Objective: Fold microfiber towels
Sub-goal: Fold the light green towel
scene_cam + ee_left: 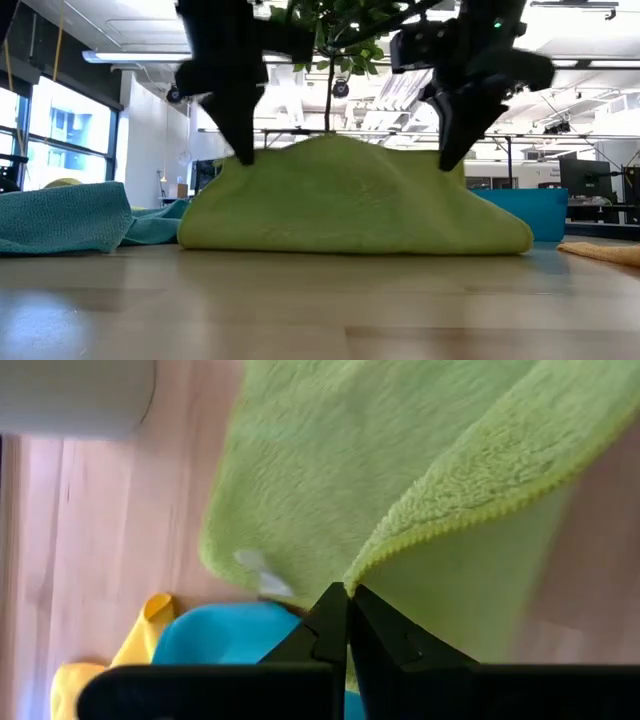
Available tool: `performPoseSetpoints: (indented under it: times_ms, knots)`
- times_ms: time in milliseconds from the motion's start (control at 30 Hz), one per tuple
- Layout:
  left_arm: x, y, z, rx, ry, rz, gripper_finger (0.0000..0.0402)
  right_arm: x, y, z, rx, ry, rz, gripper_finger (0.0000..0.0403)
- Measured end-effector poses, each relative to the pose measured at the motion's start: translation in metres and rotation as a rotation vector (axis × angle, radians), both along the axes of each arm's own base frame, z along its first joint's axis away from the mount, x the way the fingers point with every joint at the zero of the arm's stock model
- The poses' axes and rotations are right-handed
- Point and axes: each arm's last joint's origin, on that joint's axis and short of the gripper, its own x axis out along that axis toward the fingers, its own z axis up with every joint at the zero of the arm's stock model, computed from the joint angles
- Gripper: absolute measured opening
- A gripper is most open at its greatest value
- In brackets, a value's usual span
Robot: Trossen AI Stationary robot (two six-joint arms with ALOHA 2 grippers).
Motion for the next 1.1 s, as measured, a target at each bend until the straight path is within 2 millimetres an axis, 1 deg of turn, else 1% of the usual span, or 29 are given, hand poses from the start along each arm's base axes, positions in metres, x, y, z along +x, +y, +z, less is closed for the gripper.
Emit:
performPoseSetpoints:
  times_ms: [67, 167, 267, 367, 667, 900, 1100]
  knots:
    - [-0.003, 0.009, -0.008, 0.011, 0.023, 0.02, 0.0001, 0.001, -0.008, 0.0, -0.005, 0.003, -0.013, 0.0]
    - [-0.006, 0.022, -0.015, 0.08, 0.037, 0.053, 0.0001, 0.003, -0.019, 0.0, -0.008, 0.004, -0.04, 0.0]
    - [-0.006, 0.033, -0.017, 0.115, 0.026, 0.083, 0.0001, 0.005, -0.031, -0.001, -0.008, 0.008, -0.079, 0.0]
    - [-0.005, 0.043, -0.019, 0.116, 0.038, 0.084, 0.0001, 0.007, -0.041, -0.006, -0.011, 0.031, -0.111, 0.0]
    - [-0.001, 0.065, -0.022, 0.11, 0.017, 0.087, 0.0001, 0.015, -0.064, -0.024, -0.065, 0.094, -0.107, 0.0]
    - [-0.001, 0.079, -0.023, 0.086, 0.02, 0.126, 0.0001, 0.015, -0.076, -0.026, -0.067, 0.106, -0.131, 0.0]
    - [0.0, 0.085, -0.025, 0.079, 0.021, 0.144, 0.0001, 0.014, -0.078, -0.026, -0.068, 0.116, -0.133, 0.0001]
